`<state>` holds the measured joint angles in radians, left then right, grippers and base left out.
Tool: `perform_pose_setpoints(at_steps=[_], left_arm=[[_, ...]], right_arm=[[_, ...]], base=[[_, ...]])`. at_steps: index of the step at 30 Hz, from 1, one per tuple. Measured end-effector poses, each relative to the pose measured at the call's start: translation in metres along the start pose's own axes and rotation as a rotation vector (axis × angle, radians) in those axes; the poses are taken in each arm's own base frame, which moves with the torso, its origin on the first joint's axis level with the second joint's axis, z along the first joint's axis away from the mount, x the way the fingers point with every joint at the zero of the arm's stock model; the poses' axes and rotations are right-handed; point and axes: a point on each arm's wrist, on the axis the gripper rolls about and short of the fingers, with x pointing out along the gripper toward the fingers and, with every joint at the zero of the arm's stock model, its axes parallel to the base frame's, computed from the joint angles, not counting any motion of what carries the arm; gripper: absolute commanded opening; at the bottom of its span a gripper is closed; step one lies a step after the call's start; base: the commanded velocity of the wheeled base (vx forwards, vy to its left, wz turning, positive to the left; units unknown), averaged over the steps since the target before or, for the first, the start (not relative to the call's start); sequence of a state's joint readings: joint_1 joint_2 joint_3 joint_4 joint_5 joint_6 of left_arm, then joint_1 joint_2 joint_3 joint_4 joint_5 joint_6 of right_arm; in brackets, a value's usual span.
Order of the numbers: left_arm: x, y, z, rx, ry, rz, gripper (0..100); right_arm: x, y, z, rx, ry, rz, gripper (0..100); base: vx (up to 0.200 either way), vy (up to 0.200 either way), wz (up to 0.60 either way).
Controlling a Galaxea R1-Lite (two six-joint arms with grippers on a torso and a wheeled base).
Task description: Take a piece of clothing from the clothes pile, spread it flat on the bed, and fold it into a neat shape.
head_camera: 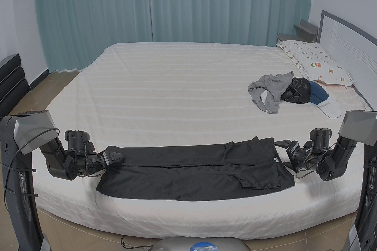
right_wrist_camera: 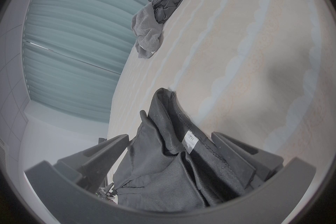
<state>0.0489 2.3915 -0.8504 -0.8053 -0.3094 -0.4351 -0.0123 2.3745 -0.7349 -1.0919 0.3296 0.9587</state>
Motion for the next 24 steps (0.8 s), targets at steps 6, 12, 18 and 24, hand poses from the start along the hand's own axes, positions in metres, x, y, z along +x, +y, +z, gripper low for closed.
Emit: perform_pose_setpoints(at_steps=[6, 12, 18, 24], left_arm=[[0.0005, 0.0005, -0.0014, -0.001, 0.006, 0.003, 0], [0.0001, 0.0007, -0.0007, -0.007, 0.004, 0.003, 0], [-0.0042, 0.0003, 0.0002, -0.013, -0.001, 0.003, 0], [-0.0084, -0.0014, 0.0007, -0.015, -0.003, 0.002, 0]], right_arm=[[-0.0002, -0.0003, -0.0003, 0.001, 0.001, -0.001, 100], [-0.0005, -0.0005, -0.0006, 0.001, 0.001, -0.002, 100], [-0.0006, -0.0007, -0.0007, 0.001, 0.002, -0.003, 100], [-0.0007, 0.0000, -0.0003, -0.002, -0.003, 0.004, 100]], base=[[0.000, 0.000, 0.00], [0.000, 0.000, 0.00], [0.000, 0.000, 0.00], [0.000, 0.000, 0.00]])
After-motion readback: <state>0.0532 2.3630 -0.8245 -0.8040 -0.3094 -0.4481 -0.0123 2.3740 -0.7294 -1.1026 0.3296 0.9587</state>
